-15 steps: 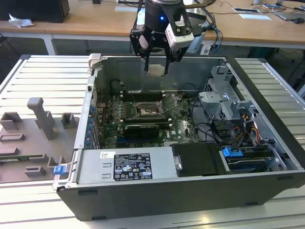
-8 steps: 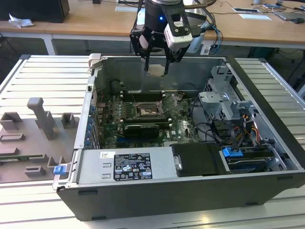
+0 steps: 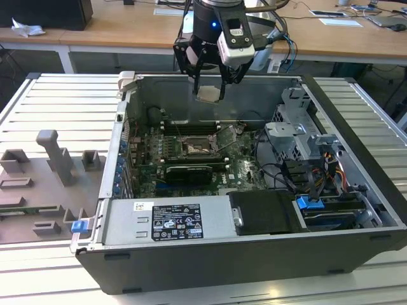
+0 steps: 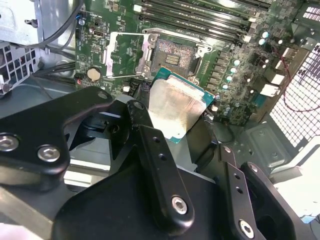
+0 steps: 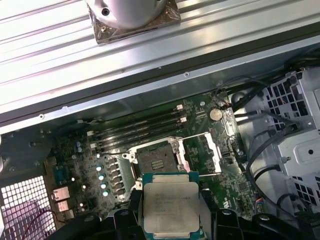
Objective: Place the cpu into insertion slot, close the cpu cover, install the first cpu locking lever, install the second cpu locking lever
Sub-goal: 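Place the cpu into insertion slot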
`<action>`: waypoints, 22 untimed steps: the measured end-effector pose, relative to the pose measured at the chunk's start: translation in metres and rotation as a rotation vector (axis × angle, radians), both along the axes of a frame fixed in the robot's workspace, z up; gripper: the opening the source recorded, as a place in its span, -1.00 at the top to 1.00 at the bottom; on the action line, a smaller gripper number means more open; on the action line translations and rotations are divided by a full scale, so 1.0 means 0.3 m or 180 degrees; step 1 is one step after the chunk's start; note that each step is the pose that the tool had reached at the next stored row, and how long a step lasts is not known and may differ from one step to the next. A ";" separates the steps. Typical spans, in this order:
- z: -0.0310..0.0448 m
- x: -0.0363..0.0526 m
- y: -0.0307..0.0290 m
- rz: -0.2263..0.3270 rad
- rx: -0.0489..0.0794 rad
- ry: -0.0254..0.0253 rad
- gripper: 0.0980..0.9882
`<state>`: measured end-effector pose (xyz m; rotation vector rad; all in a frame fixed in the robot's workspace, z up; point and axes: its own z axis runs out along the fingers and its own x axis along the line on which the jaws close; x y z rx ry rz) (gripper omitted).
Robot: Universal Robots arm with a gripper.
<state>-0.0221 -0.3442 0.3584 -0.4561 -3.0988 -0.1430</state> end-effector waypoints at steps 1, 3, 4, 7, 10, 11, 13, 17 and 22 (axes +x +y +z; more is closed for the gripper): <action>0.000 0.000 0.000 -0.0008 0.0000 0.0000 0.01; 0.000 0.000 0.000 -0.0024 0.0000 0.0000 0.01; 0.000 0.000 0.000 -0.0034 0.0000 0.0000 0.01; 0.000 0.000 0.000 -0.0058 0.0000 0.0000 0.01; -0.001 0.000 0.000 -0.0103 0.0000 0.0000 0.01; -0.001 0.000 0.000 -0.0109 0.0000 0.0000 0.01; -0.001 0.000 0.000 -0.0126 0.0000 0.0000 0.01; -0.001 0.000 0.000 -0.0163 0.0000 0.0000 0.01; -0.001 -0.001 0.000 -0.0211 0.0000 0.0000 0.01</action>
